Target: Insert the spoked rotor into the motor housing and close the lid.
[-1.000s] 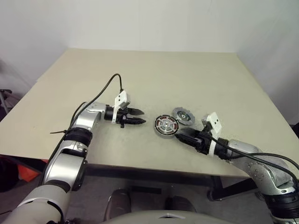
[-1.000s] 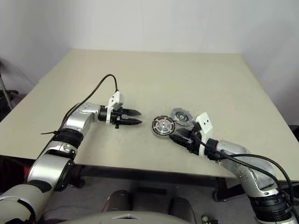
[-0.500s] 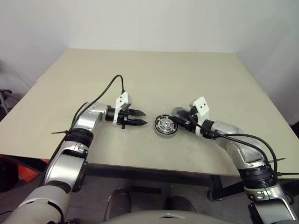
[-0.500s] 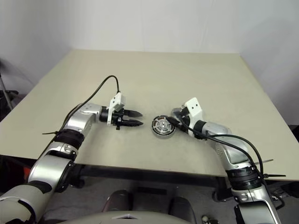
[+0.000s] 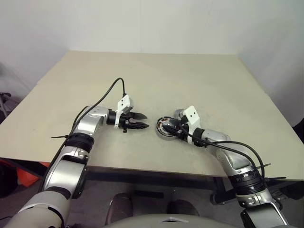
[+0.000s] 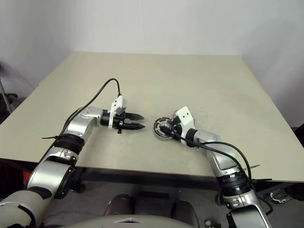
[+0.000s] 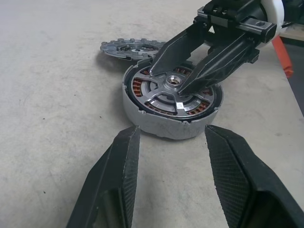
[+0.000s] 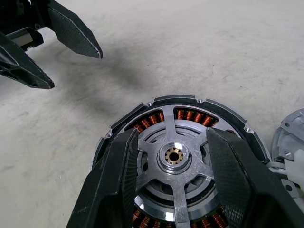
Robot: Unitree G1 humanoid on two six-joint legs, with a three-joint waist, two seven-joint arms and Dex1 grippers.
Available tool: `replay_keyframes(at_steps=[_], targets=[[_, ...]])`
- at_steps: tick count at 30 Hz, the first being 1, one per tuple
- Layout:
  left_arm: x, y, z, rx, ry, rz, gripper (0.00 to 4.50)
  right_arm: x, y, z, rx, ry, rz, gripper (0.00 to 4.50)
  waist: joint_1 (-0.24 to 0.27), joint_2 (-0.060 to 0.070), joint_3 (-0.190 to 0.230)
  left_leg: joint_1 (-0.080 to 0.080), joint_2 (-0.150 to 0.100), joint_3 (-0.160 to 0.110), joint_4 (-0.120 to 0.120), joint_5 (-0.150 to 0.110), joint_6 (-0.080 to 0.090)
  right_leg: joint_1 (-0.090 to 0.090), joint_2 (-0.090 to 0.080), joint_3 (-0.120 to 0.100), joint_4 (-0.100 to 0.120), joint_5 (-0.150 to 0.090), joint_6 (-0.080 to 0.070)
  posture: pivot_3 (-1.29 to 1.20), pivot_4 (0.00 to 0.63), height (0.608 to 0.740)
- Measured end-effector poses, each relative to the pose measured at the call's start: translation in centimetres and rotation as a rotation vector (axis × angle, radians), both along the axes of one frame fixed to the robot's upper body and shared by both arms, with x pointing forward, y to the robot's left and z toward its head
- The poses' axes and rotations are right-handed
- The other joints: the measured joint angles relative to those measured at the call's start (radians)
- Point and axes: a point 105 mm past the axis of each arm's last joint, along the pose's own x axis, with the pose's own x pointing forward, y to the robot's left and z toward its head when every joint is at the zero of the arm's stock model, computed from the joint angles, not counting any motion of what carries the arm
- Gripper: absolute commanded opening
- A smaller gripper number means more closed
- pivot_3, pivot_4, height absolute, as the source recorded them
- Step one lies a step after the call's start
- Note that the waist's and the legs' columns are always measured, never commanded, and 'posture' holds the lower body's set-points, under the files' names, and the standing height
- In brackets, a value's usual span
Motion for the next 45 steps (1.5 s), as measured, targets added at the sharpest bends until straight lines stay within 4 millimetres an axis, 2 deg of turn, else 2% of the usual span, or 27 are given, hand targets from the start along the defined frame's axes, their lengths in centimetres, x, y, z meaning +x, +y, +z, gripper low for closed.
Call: replay_keyframes(at_steps=[3, 7, 9, 11, 16, 19, 21, 24, 30, 35, 44, 45], targets=[[0.0, 0.0, 0.0, 0.0, 0.001, 0.001, 2.3, -0.2, -0.3, 0.7, -0.023, -0.029, 0.026, 2.3, 0.0, 0.0, 0.0, -0.001, 0.0, 0.0, 0.0, 0.0, 0.0, -0.001, 0.0, 0.0, 0.0, 0.0, 0.0, 0.0, 0.0, 0.74], [-0.1, -0.2, -0.1, 0.0, 0.005, -0.006, 2.3, -1.3, -0.2, 5.1, -0.087, -0.181, 0.187, 2.3, 0.002, 0.0, 0.0, -0.001, 0.0, 0.0, 0.0, 0.0, 0.001, -0.001, 0.0, 0.0, 0.0, 0.0, 0.0, 0.0, 0.0, 0.74], [-0.2, -0.5, -0.2, -0.001, 0.008, -0.018, 2.3, -1.8, -0.9, 6.7, -0.201, -0.258, 0.292, 2.3, 0.004, 0.0, 0.0, -0.001, 0.0, 0.0, 0.0, 0.0, 0.001, -0.001, 0.0, 0.001, -0.001, 0.0, 0.0, 0.0, 0.0, 0.74], [-0.3, -0.6, -0.3, 0.002, 0.011, -0.021, 2.3, -2.1, -2.2, 7.1, -0.356, -0.302, 0.377, 2.3, 0.004, 0.0, 0.001, -0.001, 0.0, 0.0, 0.0, 0.0, 0.001, 0.0, 0.0, 0.001, -0.001, 0.0, 0.0, 0.0, 0.0, 0.74], [-0.3, -0.7, -0.4, 0.004, 0.012, -0.028, 2.3, -3.6, -3.8, 6.2, -0.542, -0.247, 0.652, 2.3, 0.002, 0.0, 0.001, -0.001, 0.001, 0.0, 0.0, -0.003, 0.005, 0.0, 0.0, 0.001, 0.0, 0.0, 0.0, 0.0, 0.0, 0.74], [-0.3, -0.8, -0.4, 0.001, 0.01, -0.03, 2.3, -3.4, -3.6, 4.6, -0.61, -0.237, 0.737, 2.89, -0.002, 0.0, 0.001, -0.002, 0.001, 0.001, 0.001, -0.003, 0.005, -0.001, 0.0, 0.001, 0.001, 0.0, 0.0, 0.0, 0.0, 0.74], [-0.3, -0.9, -0.4, -0.001, 0.008, -0.033, 2.3, -2.8, -2.9, 4.1, -0.641, -0.272, 0.762, 3.48, -0.003, 0.0, 0.001, -0.002, 0.001, 0.001, 0.002, -0.002, 0.006, -0.003, 0.0, 0.001, 0.003, 0.0, -0.001, 0.0, 0.0, 0.74], [-0.3, -1.0, -0.4, -0.003, 0.008, -0.034, 2.3, -1.8, -2.1, 3.8, -0.676, -0.315, 0.79, 3.48, -0.002, 0.0, 0.001, -0.003, 0.001, 0.0, 0.005, -0.003, 0.006, -0.004, 0.0, 0.001, 0.005, 0.0, -0.001, 0.0, 0.0, 0.74], [-0.3, -0.9, -0.4, -0.001, 0.01, -0.028, 2.3, -0.4, -2.6, 2.4, -0.74, -0.31, 0.82, 3.48, -0.001, 0.0, 0.001, -0.01, 0.001, 0.0, 0.016, -0.006, 0.012, -0.005, -0.001, 0.0, 0.005, 0.0, -0.001, 0.0, 0.0, 0.74], [-0.4, -0.7, -0.5, 0.001, 0.015, -0.02, 2.3, -0.5, -3.2, 1.4, -0.779, -0.293, 0.87, 3.48, -0.002, 0.0, 0.001, -0.01, 0.002, 0.0, 0.016, -0.007, 0.013, -0.005, -0.001, 0.0, 0.006, 0.0, -0.001, 0.0, 0.0, 0.74], [-0.4, -0.6, -0.7, 0.005, 0.022, -0.001, 2.3, -0.7, -3.0, 0.7, -0.8, -0.305, 0.92, 3.48, -0.005, 0.0, 0.0, -0.008, 0.002, 0.001, 0.016, -0.007, 0.014, -0.004, 0.0, 0.0, 0.006, 0.0, -0.001, 0.0, 0.0, 0.74], [-0.4, -0.6, -0.7, 0.004, 0.02, -0.002, 2.3, -0.5, -2.8, 0.7, -0.797, -0.308, 0.92, 3.32, -0.007, 0.0, 0.0, -0.007, 0.003, 0.001, 0.016, -0.007, 0.013, -0.004, 0.0, 0.0, 0.006, 0.0, -0.002, 0.0, 0.0, 0.74]])
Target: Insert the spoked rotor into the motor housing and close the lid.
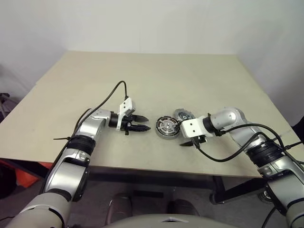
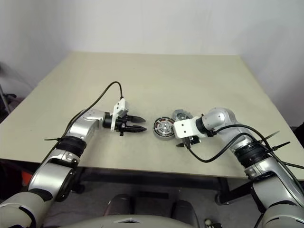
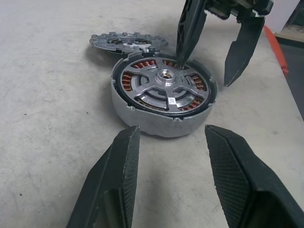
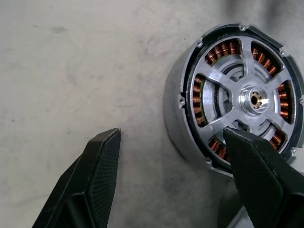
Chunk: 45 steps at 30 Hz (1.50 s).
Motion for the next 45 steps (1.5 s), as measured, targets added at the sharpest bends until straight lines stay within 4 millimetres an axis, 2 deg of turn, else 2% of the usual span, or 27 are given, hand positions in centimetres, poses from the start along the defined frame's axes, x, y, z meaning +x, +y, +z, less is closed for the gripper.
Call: replay_keyframes(at_steps=[2, 5, 11, 21, 26, 29, 34, 41, 45], targets=[[0.0, 0.0, 0.0, 0.0, -0.003, 0.002, 2.3, 0.7, 0.2, 0.0, 0.01, -0.008, -0.013, 2.87, -0.003, 0.0, 0.0, 0.001, 0.001, 0.0, 0.0, 0.0, -0.001, 0.001, 0.001, 0.0, 0.0, 0.001, -0.001, 0.0, 0.0, 0.74], [0.1, 0.0, 0.1, -0.002, -0.004, 0.006, 2.3, 1.8, 0.6, 0.0, 0.034, -0.025, -0.038, 1.85, -0.017, -0.001, 0.0, 0.004, 0.001, 0.0, 0.0, 0.001, -0.002, 0.004, 0.001, 0.0, 0.0, 0.002, -0.002, 0.0, 0.0, 0.74], [0.2, 0.0, 0.1, -0.002, -0.006, 0.016, 2.3, 1.7, 0.9, -0.4, 0.042, -0.023, -0.015, 0.0, -0.031, -0.001, 0.0, 0.017, 0.005, 0.001, -0.001, 0.002, -0.004, 0.014, 0.004, 0.0, -0.001, 0.001, -0.002, 0.0, 0.0, 0.74], [0.2, 0.2, 0.1, 0.001, -0.008, 0.025, 2.3, 1.9, 0.9, -0.5, 0.052, -0.012, -0.042, 0.0, -0.027, -0.001, 0.0, 0.017, 0.006, 0.001, -0.002, 0.002, -0.004, 0.013, 0.005, 0.0, -0.001, 0.002, -0.003, 0.0, 0.0, 0.74], [0.2, 0.3, 0.1, 0.001, -0.007, 0.027, 2.3, 2.2, 1.5, 0.1, 0.142, 0.126, -0.206, 0.0, -0.026, -0.001, 0.001, 0.015, 0.006, 0.001, -0.002, 0.002, -0.004, 0.012, 0.006, 0.0, -0.001, 0.002, -0.004, 0.0, 0.0, 0.74], [0.3, 0.6, 0.1, 0.005, -0.008, 0.034, 2.3, 1.9, 2.2, 0.8, 0.187, 0.196, -0.241, 0.0, -0.024, -0.001, 0.002, 0.01, 0.007, 0.001, -0.003, 0.002, -0.004, 0.007, 0.006, 0.0, -0.001, 0.003, -0.004, 0.0, 0.0, 0.74], [0.6, 1.9, 0.3, 0.013, -0.018, 0.07, 2.3, 1.2, 3.4, 1.9, 0.203, 0.171, -0.171, 0.0, -0.022, -0.001, 0.002, -0.007, 0.008, 0.001, -0.001, 0.002, -0.003, -0.008, 0.008, -0.001, -0.001, 0.003, -0.005, 0.0, 0.0, 0.74], [1.1, 4.5, 0.7, 0.014, -0.028, 0.157, 2.3, 0.8, 4.8, 0.6, 0.114, 0.067, -0.032, 0.0, -0.025, -0.001, 0.002, -0.007, 0.01, 0.001, -0.002, 0.002, -0.003, -0.009, 0.009, -0.002, -0.002, 0.002, -0.006, 0.0, 0.0, 0.74], [0.8, 6.4, 0.2, 0.036, -0.014, 0.199, 2.3, 1.5, 5.4, 0.5, 0.008, -0.048, 0.105, 0.0, -0.029, -0.001, 0.002, -0.002, 0.011, 0.002, -0.002, 0.003, -0.006, -0.006, 0.01, -0.002, -0.001, 0.003, -0.007, 0.0, 0.0, 0.74]])
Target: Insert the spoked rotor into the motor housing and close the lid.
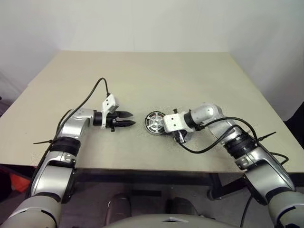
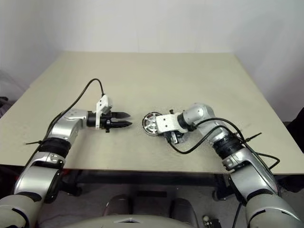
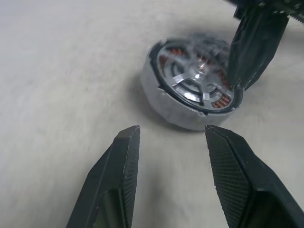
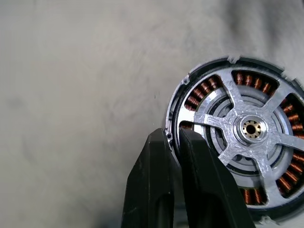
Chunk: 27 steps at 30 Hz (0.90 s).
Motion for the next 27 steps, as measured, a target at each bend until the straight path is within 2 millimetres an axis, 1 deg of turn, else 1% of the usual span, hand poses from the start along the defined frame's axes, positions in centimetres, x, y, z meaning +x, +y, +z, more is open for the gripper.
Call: replay_keyframes(at_steps=[3, 9, 15, 23, 27], targets=[[-0.3, 0.6, -0.2, 0.005, 0.007, 0.014, 2.3, 0.4, 0.4, 0.0, -0.041, -0.051, 0.06, 0.0, -0.001, 0.0, 0.0, 0.002, 0.002, 0.0, 0.0, 0.002, -0.003, 0.001, 0.002, 0.0, 0.0, 0.001, -0.002, 0.0, 0.0, 0.74], [-0.8, 0.2, 0.0, -0.005, -0.003, 0.012, 2.3, 1.5, 1.6, 0.0, -0.078, -0.114, 0.128, 0.0, -0.019, 0.0, 0.0, 0.004, 0.003, -0.001, 0.0, 0.004, -0.007, 0.002, 0.006, 0.001, 0.001, 0.003, -0.004, 0.0, 0.0, 0.74], [-1.0, 0.2, -0.3, -0.007, 0.009, 0.025, 2.3, 2.5, 2.1, 0.3, -0.102, -0.165, 0.152, 0.0, -0.023, 0.0, 0.0, 0.003, 0.003, -0.001, 0.0, 0.004, -0.007, 0.001, 0.007, 0.0, 0.001, 0.004, -0.007, 0.0, 0.0, 0.74], [-1.0, 0.1, -0.4, -0.013, 0.019, 0.032, 2.3, 2.3, 2.3, 0.6, -0.117, -0.196, 0.198, 0.0, -0.023, -0.001, 0.001, 0.0, 0.003, 0.0, -0.001, 0.003, -0.005, -0.001, 0.007, 0.0, -0.001, 0.004, -0.007, 0.0, 0.0, 0.74], [-1.0, -0.2, -0.5, -0.018, 0.02, 0.025, 2.3, 1.6, 3.1, 0.5, -0.113, -0.197, 0.242, 0.0, -0.022, -0.001, 0.001, 0.0, 0.003, 0.0, -0.001, 0.003, -0.004, -0.002, 0.007, 0.0, -0.001, 0.004, -0.007, 0.0, 0.0, 0.74]])
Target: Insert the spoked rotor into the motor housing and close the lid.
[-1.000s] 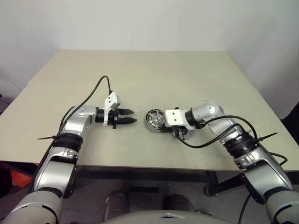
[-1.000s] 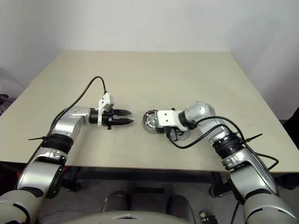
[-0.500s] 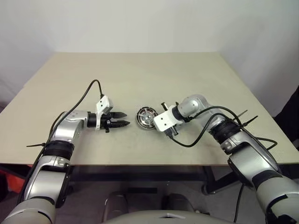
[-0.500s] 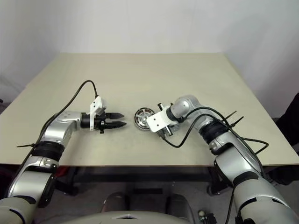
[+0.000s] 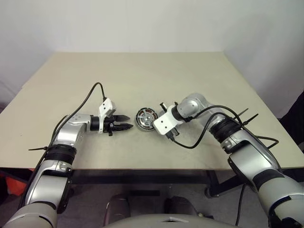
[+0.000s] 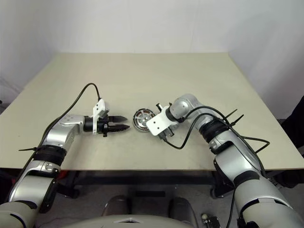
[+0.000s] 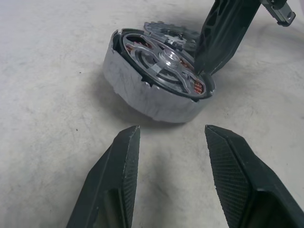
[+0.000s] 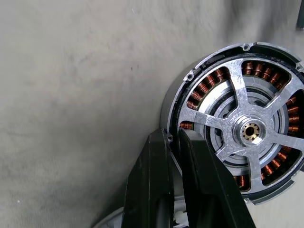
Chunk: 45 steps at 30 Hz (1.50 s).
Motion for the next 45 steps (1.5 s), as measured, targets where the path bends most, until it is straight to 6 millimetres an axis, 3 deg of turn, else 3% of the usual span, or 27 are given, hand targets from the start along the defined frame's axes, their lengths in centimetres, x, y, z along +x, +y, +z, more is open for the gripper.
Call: replay_keyframes(at_steps=[15, 22, 30, 35, 38, 42, 45], targets=[[0.1, 0.0, 0.0, -0.002, -0.001, 0.005, 2.3, -0.7, 1.5, -0.1, 0.015, 0.018, 0.019, 0.0, 0.0, -0.001, 0.001, 0.001, 0.0, 0.0, 0.0, 0.0, 0.0, 0.0, 0.0, 0.0, 0.0, 0.0, 0.0, 0.0, 0.0, 0.74], [-0.2, 0.7, 0.1, 0.009, 0.004, 0.005, 2.3, -0.6, 2.3, 0.6, 0.083, 0.04, -0.012, 2.1, 0.0, 0.0, 0.001, 0.001, 0.0, 0.0, 0.0, 0.0, 0.0, 0.0, 0.0, 0.0, 0.0, 0.0, 0.0, 0.0, 0.0, 0.74], [-0.8, 2.3, 0.2, 0.05, 0.014, -0.011, 2.3, -0.5, 3.1, 2.7, 0.189, 0.038, -0.041, 2.1, 0.002, 0.0, 0.001, 0.001, 0.0, 0.0, 0.0, 0.0, 0.0, 0.001, 0.0, 0.0, 0.0, 0.0, 0.0, 0.0, 0.0, 0.74], [-0.9, 2.3, 0.3, 0.05, 0.016, -0.023, 2.3, -0.3, 3.0, 5.0, 0.392, 0.105, -0.173, 2.1, 0.005, -0.001, 0.001, 0.001, 0.0, 0.0, 0.0, 0.0, 0.0, 0.001, 0.0, 0.0, 0.0, 0.0, 0.0, 0.0, 0.0, 0.74], [-1.0, 2.1, 0.3, 0.046, 0.018, -0.036, 2.3, 0.0, 2.0, 6.1, 0.594, 0.227, -0.361, 2.1, 0.012, -0.001, 0.001, 0.001, 0.0, 0.0, -0.001, 0.0, 0.0, 0.001, 0.0, 0.0, 0.0, 0.0, 0.0, 0.0, 0.0, 0.74], [-1.1, 1.4, 0.1, 0.035, 0.018, -0.059, 2.3, -0.5, -1.2, 7.1, 0.91, 0.45, -0.671, 2.1, 0.033, -0.001, 0.001, 0.001, 0.001, 0.0, -0.003, 0.0, -0.001, 0.001, 0.0, 0.0, -0.002, 0.0, 0.0, 0.0, 0.0, 0.74], [-1.0, 1.2, -0.3, 0.032, 0.027, -0.068, 2.3, -2.4, -4.4, 5.2, 1.024, 0.647, -0.909, 2.1, 0.048, -0.001, 0.001, 0.003, 0.0, 0.0, -0.007, 0.002, -0.003, 0.002, 0.0, 0.001, -0.004, -0.001, 0.001, 0.0, 0.0, 0.74]])
